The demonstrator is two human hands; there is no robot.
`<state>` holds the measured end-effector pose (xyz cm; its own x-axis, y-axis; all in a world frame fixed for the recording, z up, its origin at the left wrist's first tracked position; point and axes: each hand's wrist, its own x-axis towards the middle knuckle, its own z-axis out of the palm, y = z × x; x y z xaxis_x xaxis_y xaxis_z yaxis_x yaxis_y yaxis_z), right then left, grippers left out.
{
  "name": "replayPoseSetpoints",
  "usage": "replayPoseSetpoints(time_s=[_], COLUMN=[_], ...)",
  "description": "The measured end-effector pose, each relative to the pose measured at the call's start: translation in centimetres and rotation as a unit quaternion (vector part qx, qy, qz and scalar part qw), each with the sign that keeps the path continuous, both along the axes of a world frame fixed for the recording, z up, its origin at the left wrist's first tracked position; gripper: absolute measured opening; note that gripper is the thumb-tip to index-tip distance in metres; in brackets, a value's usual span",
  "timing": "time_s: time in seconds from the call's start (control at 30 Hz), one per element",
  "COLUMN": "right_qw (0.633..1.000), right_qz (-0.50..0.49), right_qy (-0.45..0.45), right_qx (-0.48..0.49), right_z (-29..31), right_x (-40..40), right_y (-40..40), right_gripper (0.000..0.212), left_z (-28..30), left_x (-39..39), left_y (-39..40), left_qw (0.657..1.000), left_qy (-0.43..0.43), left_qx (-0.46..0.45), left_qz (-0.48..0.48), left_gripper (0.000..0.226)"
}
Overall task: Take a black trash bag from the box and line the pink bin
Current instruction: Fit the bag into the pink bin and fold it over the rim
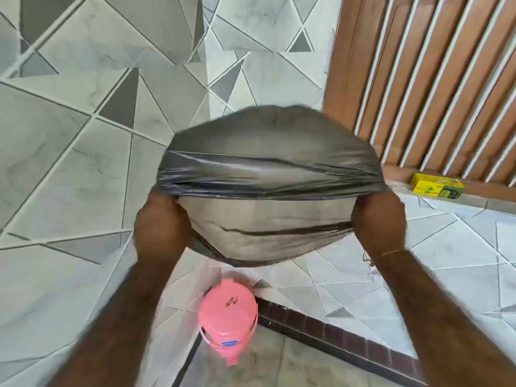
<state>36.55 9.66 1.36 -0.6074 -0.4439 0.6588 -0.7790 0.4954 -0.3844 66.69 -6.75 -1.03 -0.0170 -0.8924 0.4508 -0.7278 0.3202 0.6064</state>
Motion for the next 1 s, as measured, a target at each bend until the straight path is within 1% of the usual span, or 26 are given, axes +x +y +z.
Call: replayPoseSetpoints(time_s=[0.03,0.07,0.1,0.13,0.17,0.23,0.27,0.3,0.33,0.37,0.43,0.5,0.53,0.6,0.67,0.77,0.83,0.9,0.97,1.0], right_qw=[0.999,0.986,0.934,0.873,0.844,0.824,0.816,0.8,0.797,0.805,0.826,0.842,0.847,0.863,0.878,0.886,0.892,0.889,0.885,0.882], right_qz=[0.009,0.033,0.053,0.055,0.057,0.103,0.107,0.107,0.096,0.08,0.079,0.07,0.062,0.041,0.023,0.005,-0.005,-0.011,-0.005,-0.003], right_qy=[-0.042,-0.104,-0.174,-0.238,-0.277,-0.299,-0.291,-0.257,-0.231,-0.224,-0.231,-0.254,-0.267,-0.301,-0.317,-0.303,-0.294,-0.301,-0.299,-0.297], right_qx=[0.011,0.127,0.308,0.421,0.456,0.471,0.488,0.532,0.55,0.543,0.508,0.471,0.456,0.403,0.357,0.351,0.343,0.345,0.358,0.366], right_z=[-0.9,-3.3,-6.7,-9.8,-13.0,-17.8,-19.1,-19.9,-19.4,-17.7,-16.3,-16.0,-16.3,-16.7,-17.3,-17.0,-16.9,-17.1,-17.7,-18.1], right_x=[0.3,0.6,1.6,1.3,0.5,-0.8,-0.9,-0.2,0.6,2.1,3.3,3.9,4.2,4.8,5.0,5.7,6.2,6.2,5.6,5.1], right_y=[0.4,0.9,1.9,2.4,2.8,2.8,2.9,3.1,2.9,2.8,2.2,1.4,1.0,0.7,-0.1,-1.2,-2.1,-3.0,-3.9,-4.4], right_gripper=[0.025,0.03,0.032,0.032,0.034,0.046,0.047,0.045,0.041,0.036,0.031,0.03,0.033,0.046,0.051,0.037,0.029,0.031,0.035,0.036], left_z=[-2.7,-5.3,-8.9,-11.4,-14.1,-16.5,-16.7,-17.3,-17.5,-17.8,-17.6,-17.1,-16.8,-17.4,-17.7,-16.9,-16.4,-16.8,-17.1,-17.4], left_x=[0.4,0.6,1.1,0.9,0.7,0.8,1.5,2.8,3.2,4.0,5.1,5.3,5.4,5.7,5.8,4.5,3.9,3.4,2.8,2.4], left_y=[-1.2,-1.4,-1.9,-3.3,-4.3,-4.6,-2.8,-0.5,0.5,1.0,0.9,0.7,0.7,0.5,0.0,-0.4,-0.8,-1.5,-1.9,-2.0], left_qw=[0.999,0.991,0.961,0.936,0.922,0.923,0.912,0.889,0.882,0.877,0.887,0.897,0.898,0.905,0.911,0.929,0.935,0.943,0.952,0.957], left_qy=[-0.029,-0.097,-0.173,-0.233,-0.241,-0.203,-0.271,-0.345,-0.362,-0.351,-0.313,-0.299,-0.299,-0.288,-0.233,-0.079,-0.008,0.03,0.032,0.02], left_qx=[0.007,0.088,0.214,0.265,0.303,0.327,0.306,0.288,0.276,0.299,0.312,0.305,0.3,0.295,0.328,0.353,0.351,0.331,0.304,0.289], left_qz=[0.015,0.0,-0.025,-0.013,-0.019,-0.021,-0.039,-0.089,-0.124,-0.135,-0.135,-0.116,-0.116,-0.107,-0.085,-0.079,-0.056,-0.026,0.001,0.013], left_gripper=[0.03,0.037,0.044,0.049,0.049,0.047,0.049,0.05,0.047,0.044,0.042,0.045,0.043,0.035,0.031,0.021,0.01,0.022,0.013,0.015])
